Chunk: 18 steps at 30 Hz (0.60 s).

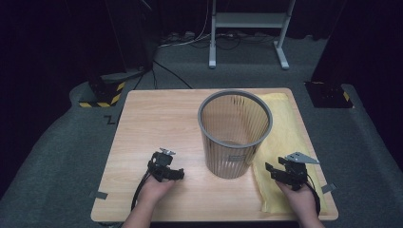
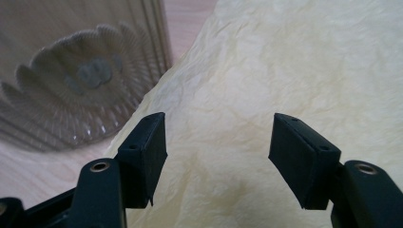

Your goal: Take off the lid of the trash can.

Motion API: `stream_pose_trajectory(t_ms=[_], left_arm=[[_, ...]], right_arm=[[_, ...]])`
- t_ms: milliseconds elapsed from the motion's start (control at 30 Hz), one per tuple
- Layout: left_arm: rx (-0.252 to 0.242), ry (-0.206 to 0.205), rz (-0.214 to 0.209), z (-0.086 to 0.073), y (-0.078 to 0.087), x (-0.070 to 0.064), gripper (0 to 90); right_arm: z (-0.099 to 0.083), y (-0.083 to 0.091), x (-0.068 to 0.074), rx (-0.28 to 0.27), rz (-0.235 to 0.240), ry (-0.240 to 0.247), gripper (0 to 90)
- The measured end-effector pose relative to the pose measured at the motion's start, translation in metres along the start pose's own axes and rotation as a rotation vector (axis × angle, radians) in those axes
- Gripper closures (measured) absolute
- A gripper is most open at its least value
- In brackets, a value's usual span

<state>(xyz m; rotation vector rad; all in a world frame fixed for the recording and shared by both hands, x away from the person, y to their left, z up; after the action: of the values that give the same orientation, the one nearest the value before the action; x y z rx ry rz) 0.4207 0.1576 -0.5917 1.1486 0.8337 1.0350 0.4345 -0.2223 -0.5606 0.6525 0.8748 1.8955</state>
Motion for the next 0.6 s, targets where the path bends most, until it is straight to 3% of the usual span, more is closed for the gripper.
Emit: stream_pose_trajectory(t_ms=[67,100,133,167,200,233,267,367,467,533,600], left_arm=[[0.076,0.004,0.003,-0.001,0.001,0.002,15.2],[0.145,0.009,0.013,0.000,0.002,0.004,15.9],[0.145,0.009,0.013,0.000,0.002,0.004,15.8],[0.217,0.037,0.014,0.000,0.001,0.006,15.9],[0.217,0.037,0.014,0.000,0.001,0.006,16.7],[0.285,0.057,0.013,0.001,0.002,0.007,18.4],[0.285,0.057,0.013,0.001,0.002,0.007,19.0],[0.373,0.072,0.014,0.000,0.003,0.005,19.2],[0.409,0.090,0.018,0.002,0.007,0.004,15.9],[0.423,0.111,-0.007,0.005,0.013,0.000,16.9],[0.469,0.124,-0.045,0.005,0.020,-0.004,17.4]], right_arm=[[-0.003,-0.003,0.003,0.020,0.017,0.007,37.0],[-0.002,-0.002,0.005,0.016,0.026,0.001,37.0],[-0.001,-0.002,0.005,0.011,0.026,0.014,37.0],[0.000,-0.002,0.006,0.011,0.029,0.013,37.0],[0.000,-0.002,0.006,0.011,0.029,0.013,37.0],[0.000,-0.004,0.006,0.020,0.033,0.014,37.0],[0.000,-0.004,0.006,0.020,0.033,0.014,37.0],[-0.001,-0.006,0.003,0.025,0.044,0.002,37.0],[0.000,-0.006,0.001,0.022,0.049,-0.008,37.0],[0.000,-0.005,0.001,0.020,0.052,-0.013,37.1],[0.001,-0.006,0.001,0.018,0.055,-0.010,37.1]])
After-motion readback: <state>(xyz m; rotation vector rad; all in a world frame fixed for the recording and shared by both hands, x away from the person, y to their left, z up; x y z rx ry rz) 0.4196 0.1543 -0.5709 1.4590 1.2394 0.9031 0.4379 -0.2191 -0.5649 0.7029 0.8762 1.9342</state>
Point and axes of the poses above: each handheld gripper's, and its own axes: y roughly backward along the jaws, z roughly out of its top, x roughly to its left, the point moved 10 cm from there along -y, roughly forward along the jaws, and after that the axes turned 15 degrees about x, right-handed, at the moved point
